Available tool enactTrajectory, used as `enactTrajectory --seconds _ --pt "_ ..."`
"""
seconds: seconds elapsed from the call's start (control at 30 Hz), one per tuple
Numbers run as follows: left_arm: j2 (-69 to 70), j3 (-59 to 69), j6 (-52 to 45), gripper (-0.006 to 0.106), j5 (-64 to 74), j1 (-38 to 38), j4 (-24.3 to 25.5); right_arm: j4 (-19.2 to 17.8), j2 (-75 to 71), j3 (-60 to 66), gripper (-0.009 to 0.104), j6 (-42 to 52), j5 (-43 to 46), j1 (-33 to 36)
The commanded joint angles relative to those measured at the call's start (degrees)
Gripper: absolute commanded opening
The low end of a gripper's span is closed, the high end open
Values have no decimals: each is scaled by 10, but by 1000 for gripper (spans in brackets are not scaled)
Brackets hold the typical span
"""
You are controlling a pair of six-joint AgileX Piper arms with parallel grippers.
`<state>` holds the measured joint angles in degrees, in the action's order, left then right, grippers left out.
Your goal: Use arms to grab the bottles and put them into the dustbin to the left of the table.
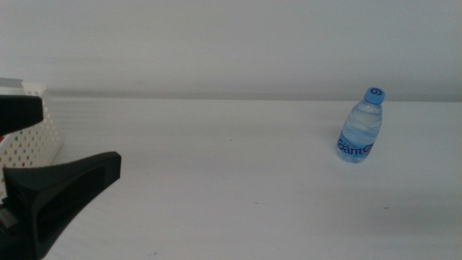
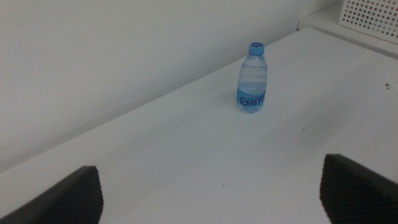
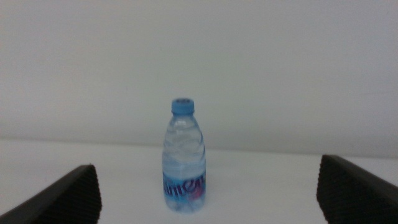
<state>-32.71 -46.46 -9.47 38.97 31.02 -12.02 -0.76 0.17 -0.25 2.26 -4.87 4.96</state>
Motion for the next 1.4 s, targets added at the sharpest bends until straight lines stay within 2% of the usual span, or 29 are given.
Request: enactTrajectory --seconds 0.0,0.1,0.3,0.7,1.0,1.37 --pt "5 2 3 94 -10 4 -4 0 3 24 93 -10 28 -4" --pt "5 2 3 94 -10 4 -4 14 53 24 93 -10 49 -4" --pt "5 2 3 94 -10 4 -4 13 182 24 93 -8 91 -4" --pt "5 2 4 94 -10 4 -4 14 442 22 93 77 359 -4" --pt "5 2 3 94 -10 4 -4 31 643 20 93 62 604 -4" --pt "5 2 3 94 -10 4 -4 43 832 -87 93 61 617 -4"
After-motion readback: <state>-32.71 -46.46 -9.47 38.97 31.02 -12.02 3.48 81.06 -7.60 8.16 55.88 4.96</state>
